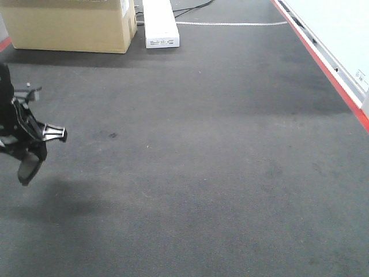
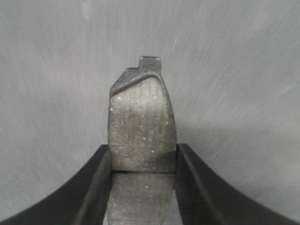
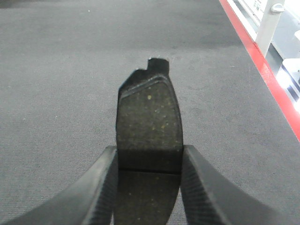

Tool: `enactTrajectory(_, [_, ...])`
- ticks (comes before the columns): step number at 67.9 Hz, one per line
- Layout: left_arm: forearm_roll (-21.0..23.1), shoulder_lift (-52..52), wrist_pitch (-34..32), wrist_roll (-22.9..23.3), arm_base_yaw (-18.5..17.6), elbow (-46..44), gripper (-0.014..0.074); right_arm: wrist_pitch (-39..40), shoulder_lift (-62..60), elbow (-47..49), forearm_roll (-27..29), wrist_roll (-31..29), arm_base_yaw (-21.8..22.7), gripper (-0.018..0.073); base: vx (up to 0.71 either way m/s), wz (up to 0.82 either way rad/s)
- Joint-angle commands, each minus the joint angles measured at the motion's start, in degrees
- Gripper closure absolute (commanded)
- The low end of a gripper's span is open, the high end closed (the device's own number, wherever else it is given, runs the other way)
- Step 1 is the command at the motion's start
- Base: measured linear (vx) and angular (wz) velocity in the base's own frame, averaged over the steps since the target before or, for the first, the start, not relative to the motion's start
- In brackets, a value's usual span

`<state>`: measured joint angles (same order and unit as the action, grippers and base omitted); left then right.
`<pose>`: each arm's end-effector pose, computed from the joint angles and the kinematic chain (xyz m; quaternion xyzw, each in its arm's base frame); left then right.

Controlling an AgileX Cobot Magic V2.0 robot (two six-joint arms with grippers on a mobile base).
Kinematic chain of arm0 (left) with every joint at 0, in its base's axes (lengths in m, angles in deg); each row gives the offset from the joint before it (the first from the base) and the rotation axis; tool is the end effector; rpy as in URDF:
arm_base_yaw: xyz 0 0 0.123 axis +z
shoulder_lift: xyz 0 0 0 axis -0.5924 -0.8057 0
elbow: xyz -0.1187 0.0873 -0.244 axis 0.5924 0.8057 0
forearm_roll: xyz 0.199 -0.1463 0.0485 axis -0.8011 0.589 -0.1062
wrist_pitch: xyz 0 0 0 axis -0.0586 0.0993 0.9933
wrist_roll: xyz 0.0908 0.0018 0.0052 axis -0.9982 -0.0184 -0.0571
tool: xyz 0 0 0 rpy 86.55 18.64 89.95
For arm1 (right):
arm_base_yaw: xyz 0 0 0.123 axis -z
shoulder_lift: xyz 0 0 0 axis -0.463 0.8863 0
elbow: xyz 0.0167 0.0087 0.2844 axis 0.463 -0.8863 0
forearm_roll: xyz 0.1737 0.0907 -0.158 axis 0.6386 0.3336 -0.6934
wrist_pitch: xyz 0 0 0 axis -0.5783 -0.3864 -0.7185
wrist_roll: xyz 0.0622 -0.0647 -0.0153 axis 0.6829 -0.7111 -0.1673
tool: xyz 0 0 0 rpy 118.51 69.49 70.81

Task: Move and align brake pads A on conveyor
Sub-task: 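Lower the left gripper with its brake pad onto the conveyor belt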

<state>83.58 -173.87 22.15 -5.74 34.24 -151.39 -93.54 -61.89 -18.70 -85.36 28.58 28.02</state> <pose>0.3893 -0.0089 0.2436 -0.0307 0.9915 0.0206 0.1248 0.0930 -0.0006 0.2575 0.0049 0.8320 0.0004 0.5548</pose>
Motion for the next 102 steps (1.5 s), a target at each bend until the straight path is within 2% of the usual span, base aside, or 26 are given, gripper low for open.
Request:
enactTrajectory(1, [0.1, 3.8, -3.8, 0.3, -0.2, -0.5, 0.0602, 5.3, 0.3, 1.9, -0.4, -0.3, 0.2, 0.0564, 0.00, 0.00])
enactTrajectory(102, [0.9, -6.7, -4.9, 0.8, -0.2, -0.1, 0.0589, 5.3, 0.3, 1.9, -0.4, -0.3, 0.2, 0.0564, 0.00, 0.00])
